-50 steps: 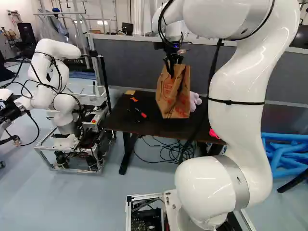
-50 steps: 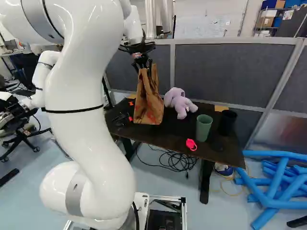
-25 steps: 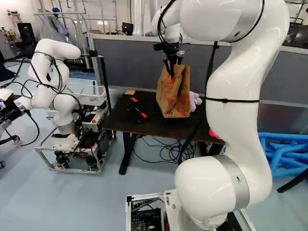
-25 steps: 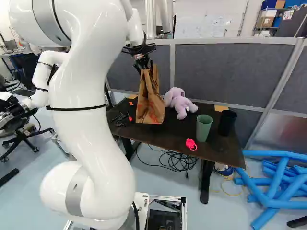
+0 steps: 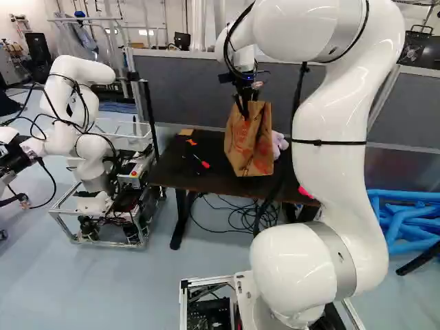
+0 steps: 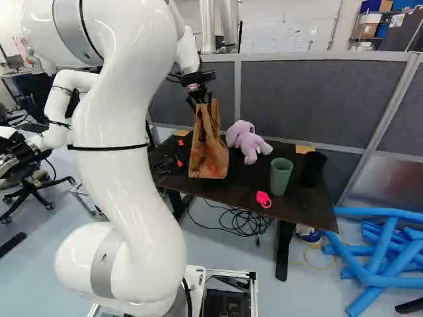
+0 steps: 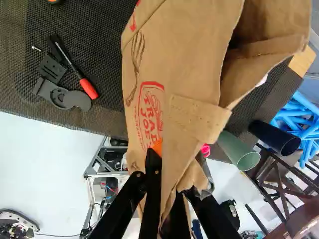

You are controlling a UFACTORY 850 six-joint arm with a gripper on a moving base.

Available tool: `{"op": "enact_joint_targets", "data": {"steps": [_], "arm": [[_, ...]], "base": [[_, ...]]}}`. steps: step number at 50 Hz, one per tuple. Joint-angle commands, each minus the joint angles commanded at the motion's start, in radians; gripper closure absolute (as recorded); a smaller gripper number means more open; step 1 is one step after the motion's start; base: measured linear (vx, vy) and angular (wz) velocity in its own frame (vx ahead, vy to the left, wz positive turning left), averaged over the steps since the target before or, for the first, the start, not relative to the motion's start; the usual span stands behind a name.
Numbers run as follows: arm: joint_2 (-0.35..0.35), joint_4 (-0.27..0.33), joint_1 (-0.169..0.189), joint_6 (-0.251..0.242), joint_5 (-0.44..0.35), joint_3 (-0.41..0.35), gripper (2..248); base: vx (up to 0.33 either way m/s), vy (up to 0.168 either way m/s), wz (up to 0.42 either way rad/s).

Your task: Pick up the bag on the ground and place it on the table

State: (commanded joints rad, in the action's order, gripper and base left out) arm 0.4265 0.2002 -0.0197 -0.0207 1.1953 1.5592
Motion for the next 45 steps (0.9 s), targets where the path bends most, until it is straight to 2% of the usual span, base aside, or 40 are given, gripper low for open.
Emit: {"op": "enact_joint_targets", "data": {"steps": [35, 45], "arm": [[0.005, 0.0, -0.002, 0.0, -0.18, -0.123, 229], [0.009, 0.0, -0.002, 0.0, -0.208, -0.148, 229]], "base": [[0.0, 0.0, 0.0], [0.0, 0.0, 0.0]]}}
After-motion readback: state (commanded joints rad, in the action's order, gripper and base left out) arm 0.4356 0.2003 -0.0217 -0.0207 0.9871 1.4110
